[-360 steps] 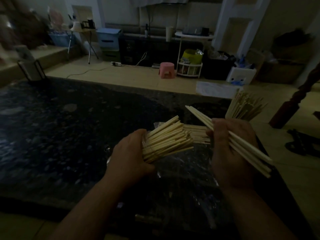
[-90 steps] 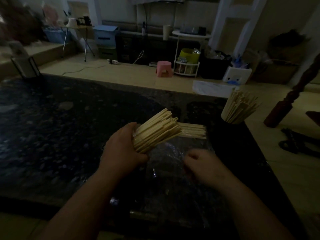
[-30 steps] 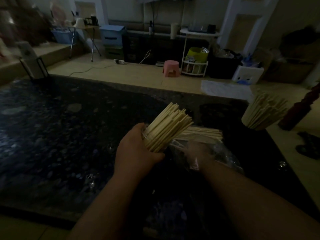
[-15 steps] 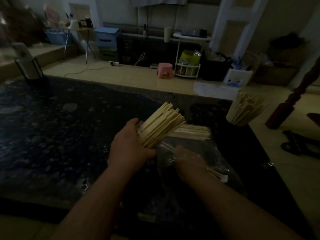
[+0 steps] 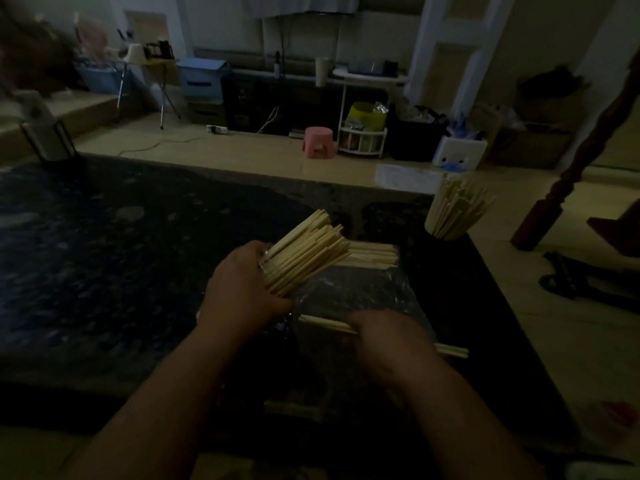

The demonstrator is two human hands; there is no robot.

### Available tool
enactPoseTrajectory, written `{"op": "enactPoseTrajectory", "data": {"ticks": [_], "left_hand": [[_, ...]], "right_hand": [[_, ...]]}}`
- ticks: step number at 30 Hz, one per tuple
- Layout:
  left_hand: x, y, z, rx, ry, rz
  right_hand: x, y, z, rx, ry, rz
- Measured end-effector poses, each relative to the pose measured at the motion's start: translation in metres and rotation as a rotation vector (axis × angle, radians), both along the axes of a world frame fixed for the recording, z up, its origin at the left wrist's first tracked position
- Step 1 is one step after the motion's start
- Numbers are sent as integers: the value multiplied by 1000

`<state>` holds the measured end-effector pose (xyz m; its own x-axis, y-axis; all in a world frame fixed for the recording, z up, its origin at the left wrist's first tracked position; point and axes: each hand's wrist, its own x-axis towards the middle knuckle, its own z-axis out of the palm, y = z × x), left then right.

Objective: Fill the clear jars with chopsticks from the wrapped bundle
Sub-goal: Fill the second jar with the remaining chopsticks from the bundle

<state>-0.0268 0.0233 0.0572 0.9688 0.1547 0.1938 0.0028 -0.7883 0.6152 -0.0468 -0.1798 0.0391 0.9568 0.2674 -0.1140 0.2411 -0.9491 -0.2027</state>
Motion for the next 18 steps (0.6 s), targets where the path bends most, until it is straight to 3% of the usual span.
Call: {"op": "enactPoseTrajectory", "data": {"ticks": [8, 13, 18], "left_hand": [[-2, -2, -6, 7, 6, 6], [-3, -6, -6, 75, 21, -50], [0, -6, -13, 139, 23, -117]], "right_hand": [[6, -13, 28, 69, -361, -2], [22, -23, 24, 268, -776, 78], [25, -24, 28, 574, -871, -77]]}}
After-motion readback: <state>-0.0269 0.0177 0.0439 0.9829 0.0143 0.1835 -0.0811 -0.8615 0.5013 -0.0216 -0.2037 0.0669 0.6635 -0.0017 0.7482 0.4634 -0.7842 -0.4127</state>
